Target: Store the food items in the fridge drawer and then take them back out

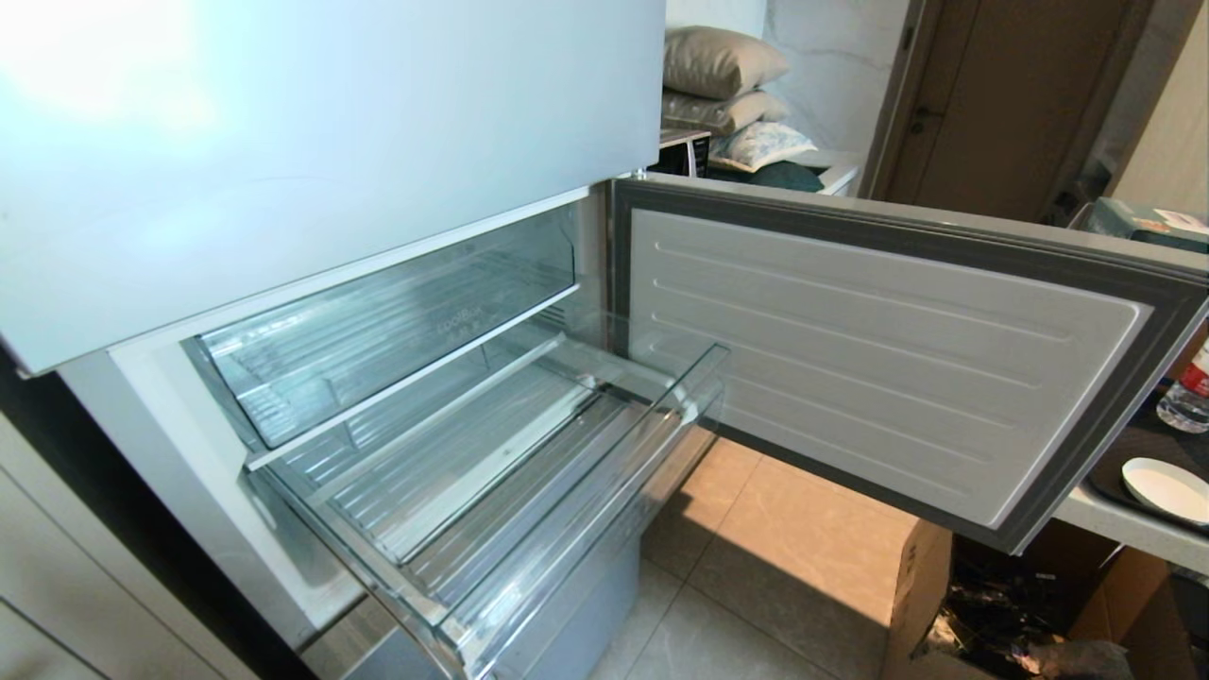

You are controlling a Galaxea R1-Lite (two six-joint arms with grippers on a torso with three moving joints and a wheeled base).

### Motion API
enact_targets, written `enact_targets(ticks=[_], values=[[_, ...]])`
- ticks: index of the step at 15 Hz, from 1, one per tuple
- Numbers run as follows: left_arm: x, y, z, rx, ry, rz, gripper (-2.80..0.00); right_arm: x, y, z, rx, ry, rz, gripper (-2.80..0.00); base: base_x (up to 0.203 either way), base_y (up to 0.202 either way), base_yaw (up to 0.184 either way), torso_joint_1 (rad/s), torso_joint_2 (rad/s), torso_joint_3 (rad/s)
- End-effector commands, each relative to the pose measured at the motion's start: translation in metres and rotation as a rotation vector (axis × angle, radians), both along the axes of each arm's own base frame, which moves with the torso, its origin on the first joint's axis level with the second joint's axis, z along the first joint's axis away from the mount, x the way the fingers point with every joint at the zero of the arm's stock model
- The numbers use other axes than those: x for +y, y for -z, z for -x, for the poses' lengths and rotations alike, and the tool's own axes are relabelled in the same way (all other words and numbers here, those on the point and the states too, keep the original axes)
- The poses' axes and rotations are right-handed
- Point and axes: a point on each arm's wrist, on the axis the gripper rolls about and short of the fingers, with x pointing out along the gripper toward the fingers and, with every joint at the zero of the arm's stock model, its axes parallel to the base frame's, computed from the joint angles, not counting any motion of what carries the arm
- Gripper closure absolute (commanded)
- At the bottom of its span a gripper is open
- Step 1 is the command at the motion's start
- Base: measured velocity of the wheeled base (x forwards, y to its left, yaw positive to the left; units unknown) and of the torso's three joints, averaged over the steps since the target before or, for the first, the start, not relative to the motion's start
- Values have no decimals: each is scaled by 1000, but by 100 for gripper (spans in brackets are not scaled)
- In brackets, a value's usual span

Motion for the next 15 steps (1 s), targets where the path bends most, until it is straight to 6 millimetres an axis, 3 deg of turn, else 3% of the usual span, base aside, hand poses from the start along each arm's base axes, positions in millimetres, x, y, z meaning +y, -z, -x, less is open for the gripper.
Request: enact_targets(ticks=[1,5,8,11,15], values=[[0,0,0,0,0,0,0,0,-5,-26,132,69,-14,0,0,0,0,0,0,0],[0,0,0,0,0,0,0,-5,1,-55,238,162,-113,0,0,0,0,0,0,0],[0,0,0,0,-2,0,0,-20,11,-76,307,230,-243,0,0,0,0,0,0,0],[0,0,0,0,0,0,0,-46,17,-103,373,223,-347,0,0,0,0,0,0,0],[0,0,0,0,0,0,0,-99,33,-157,426,248,-419,0,0,0,0,0,0,0]])
